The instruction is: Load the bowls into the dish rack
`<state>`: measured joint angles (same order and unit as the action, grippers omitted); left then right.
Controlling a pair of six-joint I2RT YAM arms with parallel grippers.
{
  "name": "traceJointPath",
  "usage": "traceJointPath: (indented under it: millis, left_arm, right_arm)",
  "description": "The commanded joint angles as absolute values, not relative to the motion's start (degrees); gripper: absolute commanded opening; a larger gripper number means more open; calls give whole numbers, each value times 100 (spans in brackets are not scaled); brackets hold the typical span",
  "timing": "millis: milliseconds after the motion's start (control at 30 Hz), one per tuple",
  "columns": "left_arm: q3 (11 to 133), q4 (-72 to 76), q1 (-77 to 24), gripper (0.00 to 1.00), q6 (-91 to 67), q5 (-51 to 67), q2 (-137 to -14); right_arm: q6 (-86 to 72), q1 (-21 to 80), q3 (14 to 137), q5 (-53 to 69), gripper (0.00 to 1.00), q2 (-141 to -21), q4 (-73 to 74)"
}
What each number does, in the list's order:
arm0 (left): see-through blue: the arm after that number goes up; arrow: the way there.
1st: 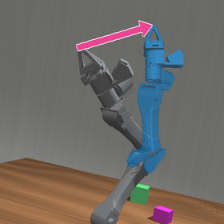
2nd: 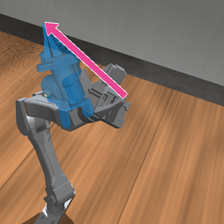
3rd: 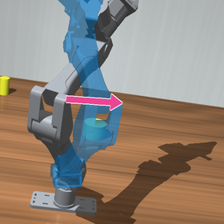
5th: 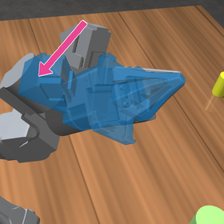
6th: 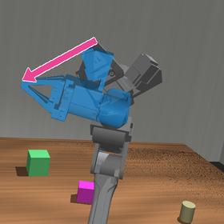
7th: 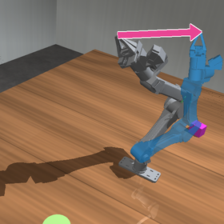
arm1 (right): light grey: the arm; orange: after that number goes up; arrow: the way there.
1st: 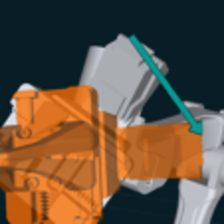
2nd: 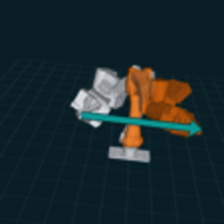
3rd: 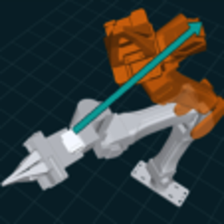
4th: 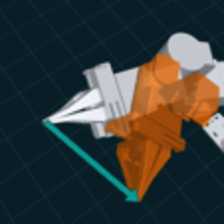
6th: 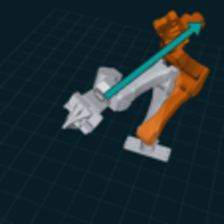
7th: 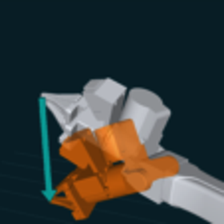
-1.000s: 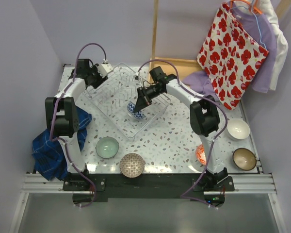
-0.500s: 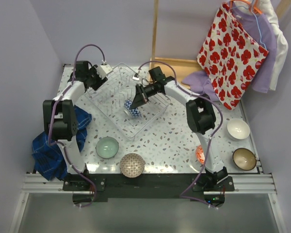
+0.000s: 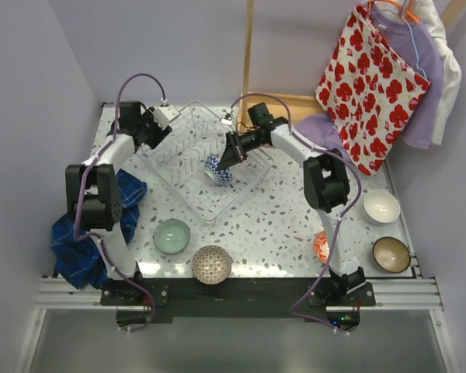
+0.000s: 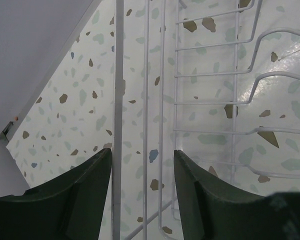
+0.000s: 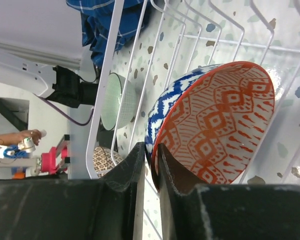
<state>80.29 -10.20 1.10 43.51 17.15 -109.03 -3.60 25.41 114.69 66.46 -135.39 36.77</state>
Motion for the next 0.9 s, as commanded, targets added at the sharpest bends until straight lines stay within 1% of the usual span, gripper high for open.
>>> traceJointPath:
  millis: [0,100,133,200,300,333,400,533,667,867]
  left_arm:
    - [7893,-747,97,58,4131,1846,-10556]
    - [7831,-721,62,58,4113,1846,-10503]
    - [7805,-703,70,58,4078,1846,-10494]
    - [7752,-659,62,58,4043,1854,-10468]
    - [7682,-580,44,58,3947,1863,-10406]
    - [7664,-554,53,58,3894,1889,-10389]
    - [7620,-484,44,58,3850,1890,-10345]
    - [7567,-369,53,58,3788,1907,-10292]
    - [7550,-308,53,58,3744,1907,-10248]
    - [7471,-88,53,58,3578,1916,-10055]
  right_arm:
    - [-123,2391,11505,5582,23,-13676,4008]
    - [-106,2347,11496,5406,30,-13632,4008]
    - [-88,2329,11487,5353,35,-13562,3999]
    - [-35,2268,11522,5125,38,-13492,4017]
    - [394,2189,11601,4669,49,-13281,4113]
    - [578,2171,11602,4528,51,-13211,4113]
    - [703,2127,11505,4238,52,-12973,4000]
    - [852,2101,11329,4148,53,-12727,3815]
    - [668,2109,11303,3912,54,-12560,3779]
    - [1080,2197,10961,3534,56,-11857,3876]
